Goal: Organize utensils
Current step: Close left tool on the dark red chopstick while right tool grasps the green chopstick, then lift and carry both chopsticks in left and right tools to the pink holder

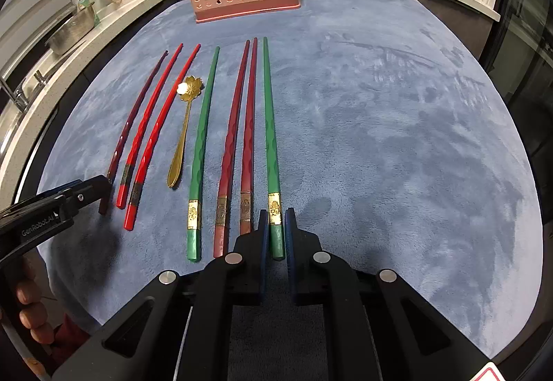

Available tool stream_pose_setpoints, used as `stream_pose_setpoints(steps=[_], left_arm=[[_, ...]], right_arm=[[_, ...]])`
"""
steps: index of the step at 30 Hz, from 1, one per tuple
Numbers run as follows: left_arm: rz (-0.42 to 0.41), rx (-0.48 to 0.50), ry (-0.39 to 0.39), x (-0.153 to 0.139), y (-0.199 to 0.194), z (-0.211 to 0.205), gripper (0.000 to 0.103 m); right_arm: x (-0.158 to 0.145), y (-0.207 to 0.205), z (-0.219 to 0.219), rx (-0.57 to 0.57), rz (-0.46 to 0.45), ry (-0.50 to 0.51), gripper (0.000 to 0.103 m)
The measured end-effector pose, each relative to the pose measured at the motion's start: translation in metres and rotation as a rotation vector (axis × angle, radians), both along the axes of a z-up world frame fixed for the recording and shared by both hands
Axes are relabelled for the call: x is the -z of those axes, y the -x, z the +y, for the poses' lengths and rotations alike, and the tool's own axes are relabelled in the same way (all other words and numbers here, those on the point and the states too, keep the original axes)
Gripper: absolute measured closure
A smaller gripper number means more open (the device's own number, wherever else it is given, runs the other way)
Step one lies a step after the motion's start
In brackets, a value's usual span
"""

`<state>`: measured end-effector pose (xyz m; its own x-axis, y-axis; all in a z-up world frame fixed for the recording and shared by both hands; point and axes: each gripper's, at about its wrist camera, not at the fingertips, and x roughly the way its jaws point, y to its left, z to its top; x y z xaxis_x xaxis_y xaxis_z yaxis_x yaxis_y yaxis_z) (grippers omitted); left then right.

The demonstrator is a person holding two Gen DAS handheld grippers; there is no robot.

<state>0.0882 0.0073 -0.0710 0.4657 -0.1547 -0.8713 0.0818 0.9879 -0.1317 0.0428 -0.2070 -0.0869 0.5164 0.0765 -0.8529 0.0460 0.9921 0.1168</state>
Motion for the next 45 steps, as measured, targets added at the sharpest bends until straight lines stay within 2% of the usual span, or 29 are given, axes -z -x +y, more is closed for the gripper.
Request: stream_pose_setpoints(steps=[7, 9, 11, 15, 29, 35, 45], left_arm=[[0.001, 0.006, 0.001, 0.002, 0.0, 0.001, 0.065], [0.001, 0.017, 0.002, 0.002, 0.001, 0.0, 0.071], [0.002, 0.032, 0.002, 0.002, 0.002, -0.001, 0.084], [0.009, 0.055, 0.014, 0.003, 0.003, -0.004, 0.095], [0.005, 0.022, 0.085, -0.009, 0.003, 0.009, 0.096], [-0.033, 0.005, 0.093, -0.031, 0.002, 0.016, 0.096], [-0.132, -0.022, 0.101, -0.086, -0.006, 0.025, 0.096]], right_arm=[[0.0, 0.0, 0.0, 0.001, 0.0, -0.001, 0.095], [0.0, 0.0, 0.0, 0.001, 0.0, -0.001, 0.095], [0.001, 0.0, 0.0, 0.001, 0.0, -0.001, 0.095], [0.0, 0.001, 0.0, 0.001, 0.0, -0.004, 0.095], [-0.008, 0.005, 0.0, 0.007, -0.013, -0.021, 0.096], [-0.029, 0.006, -0.003, 0.009, -0.048, -0.035, 0.096], [-0.086, -0.003, -0.018, 0.033, -0.156, -0.062, 0.096]])
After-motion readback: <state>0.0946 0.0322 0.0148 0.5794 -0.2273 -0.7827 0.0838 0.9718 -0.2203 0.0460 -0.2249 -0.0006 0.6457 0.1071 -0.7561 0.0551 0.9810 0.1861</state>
